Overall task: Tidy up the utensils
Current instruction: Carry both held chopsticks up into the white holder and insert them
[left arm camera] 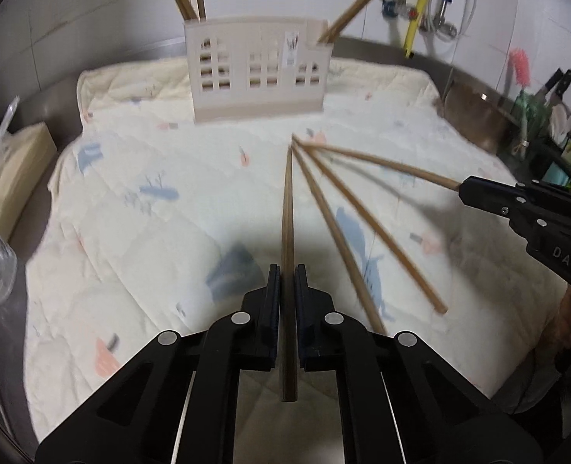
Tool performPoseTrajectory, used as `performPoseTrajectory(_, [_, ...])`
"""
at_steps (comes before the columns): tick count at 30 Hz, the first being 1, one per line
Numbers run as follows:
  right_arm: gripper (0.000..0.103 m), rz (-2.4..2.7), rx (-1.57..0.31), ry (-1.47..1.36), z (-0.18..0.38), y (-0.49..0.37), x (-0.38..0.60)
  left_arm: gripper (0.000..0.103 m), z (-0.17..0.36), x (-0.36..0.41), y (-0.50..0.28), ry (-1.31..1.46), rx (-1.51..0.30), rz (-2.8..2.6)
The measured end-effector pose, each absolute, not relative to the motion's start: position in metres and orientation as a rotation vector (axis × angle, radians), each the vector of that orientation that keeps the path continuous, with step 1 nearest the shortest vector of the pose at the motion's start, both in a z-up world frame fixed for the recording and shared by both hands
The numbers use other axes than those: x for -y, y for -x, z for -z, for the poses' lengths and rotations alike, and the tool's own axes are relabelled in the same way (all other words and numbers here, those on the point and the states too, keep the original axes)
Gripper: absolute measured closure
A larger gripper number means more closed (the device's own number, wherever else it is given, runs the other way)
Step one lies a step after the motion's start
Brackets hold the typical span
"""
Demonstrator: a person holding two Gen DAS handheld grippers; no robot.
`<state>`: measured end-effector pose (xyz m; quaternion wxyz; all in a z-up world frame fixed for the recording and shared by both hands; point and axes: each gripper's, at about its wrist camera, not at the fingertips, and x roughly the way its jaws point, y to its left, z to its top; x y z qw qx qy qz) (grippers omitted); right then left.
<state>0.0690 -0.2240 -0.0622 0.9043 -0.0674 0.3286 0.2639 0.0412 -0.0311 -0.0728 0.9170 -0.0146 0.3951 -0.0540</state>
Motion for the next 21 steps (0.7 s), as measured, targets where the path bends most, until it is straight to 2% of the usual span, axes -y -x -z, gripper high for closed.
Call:
performPoseTrajectory(9, [0.096,-0.586,-0.559,0.177,0.005,-0.088,0.220,0.097,0.004,0.015,-0.062,0.012,-0.663,0.158])
performPoseTrajectory(21, [0.097,-0.641,-0.525,0.206,-0.068,-0.153,0.208,0.097,-0.047,0.006,-0.124,0.002,-0.646,0.211])
